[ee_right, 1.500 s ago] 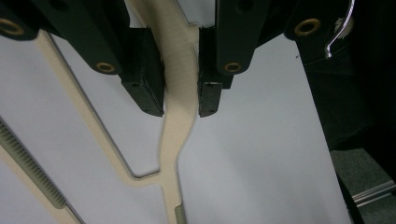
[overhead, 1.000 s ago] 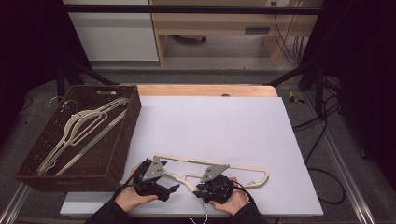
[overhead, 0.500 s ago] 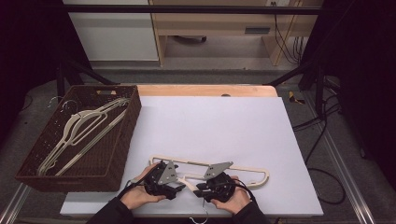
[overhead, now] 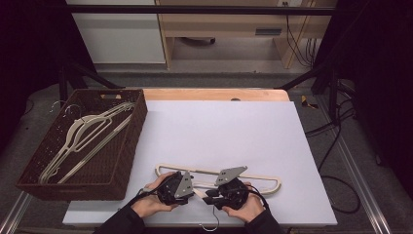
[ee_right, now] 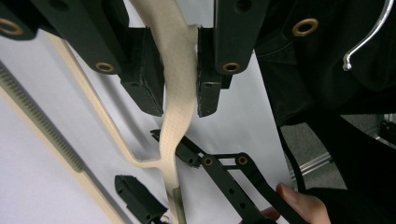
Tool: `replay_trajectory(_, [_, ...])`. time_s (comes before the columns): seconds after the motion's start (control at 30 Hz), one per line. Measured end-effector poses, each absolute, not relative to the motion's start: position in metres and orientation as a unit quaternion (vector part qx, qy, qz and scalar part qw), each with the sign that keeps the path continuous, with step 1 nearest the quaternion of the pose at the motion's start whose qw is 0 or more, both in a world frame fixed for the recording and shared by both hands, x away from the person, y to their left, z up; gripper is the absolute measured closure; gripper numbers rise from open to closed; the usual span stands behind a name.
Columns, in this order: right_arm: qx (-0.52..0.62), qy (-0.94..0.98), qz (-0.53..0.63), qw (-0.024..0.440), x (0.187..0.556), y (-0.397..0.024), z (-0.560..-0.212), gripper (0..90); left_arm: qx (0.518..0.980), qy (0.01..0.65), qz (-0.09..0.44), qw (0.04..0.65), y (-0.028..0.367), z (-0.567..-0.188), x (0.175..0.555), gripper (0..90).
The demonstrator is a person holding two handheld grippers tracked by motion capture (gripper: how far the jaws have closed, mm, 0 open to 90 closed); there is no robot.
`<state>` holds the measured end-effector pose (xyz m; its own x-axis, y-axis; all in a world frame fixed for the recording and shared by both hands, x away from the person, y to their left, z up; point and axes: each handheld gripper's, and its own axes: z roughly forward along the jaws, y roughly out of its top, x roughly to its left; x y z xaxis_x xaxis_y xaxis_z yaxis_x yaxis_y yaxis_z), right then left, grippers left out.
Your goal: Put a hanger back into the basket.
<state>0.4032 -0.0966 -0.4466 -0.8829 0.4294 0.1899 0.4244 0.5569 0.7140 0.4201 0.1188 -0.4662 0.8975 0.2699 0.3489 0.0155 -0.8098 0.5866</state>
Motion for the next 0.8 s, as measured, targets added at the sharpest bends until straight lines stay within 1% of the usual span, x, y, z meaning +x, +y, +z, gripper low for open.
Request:
replay_trajectory(0.07, [0.243, 0.879, 0.410, 0.004, 0.404, -0.098, -0.445, 72.7, 0.924, 0.081, 0.211, 0.309, 0.118, -0.466, 0.419, 57.7])
replay_trajectory(0.1, [0.243, 0.880, 0.409, 0.003, 0.404, -0.099, -0.444, 72.6, 0.924, 0.078, 0.210, 0.308, 0.118, -0.465, 0.419, 61.6])
replay_trajectory(0.17, [0.245, 0.877, 0.413, 0.004, 0.405, -0.100, -0.443, 72.6, 0.924, 0.073, 0.215, 0.307, 0.117, -0.464, 0.417, 64.6])
replay_trajectory(0.2, [0.246, 0.877, 0.412, 0.002, 0.405, -0.100, -0.443, 72.6, 0.928, 0.062, 0.222, 0.292, 0.117, -0.462, 0.417, 65.1])
replay_trajectory(0.23, [0.247, 0.876, 0.414, 0.003, 0.405, -0.100, -0.443, 72.6, 0.924, 0.067, 0.226, 0.301, 0.116, -0.463, 0.416, 65.6])
replay_trajectory(0.33, [0.248, 0.874, 0.418, 0.002, 0.406, -0.101, -0.442, 72.5, 0.924, 0.056, 0.239, 0.293, 0.114, -0.462, 0.414, 67.0])
replay_trajectory(0.53, [0.255, 0.864, 0.434, 0.002, 0.406, -0.105, -0.438, 72.0, 0.923, 0.050, 0.242, 0.295, 0.113, -0.458, 0.412, 70.8])
replay_trajectory(0.6, [0.258, 0.856, 0.447, 0.008, 0.406, -0.108, -0.436, 71.5, 0.921, 0.051, 0.241, 0.301, 0.113, -0.456, 0.412, 71.9])
replay_trajectory(0.67, [0.263, 0.849, 0.458, 0.019, 0.405, -0.110, -0.433, 70.5, 0.924, 0.042, 0.244, 0.291, 0.113, -0.452, 0.412, 73.3])
replay_trajectory(0.8, [0.280, 0.819, 0.499, 0.047, 0.406, -0.121, -0.424, 65.7, 0.923, 0.042, 0.245, 0.294, 0.112, -0.452, 0.412, 74.4])
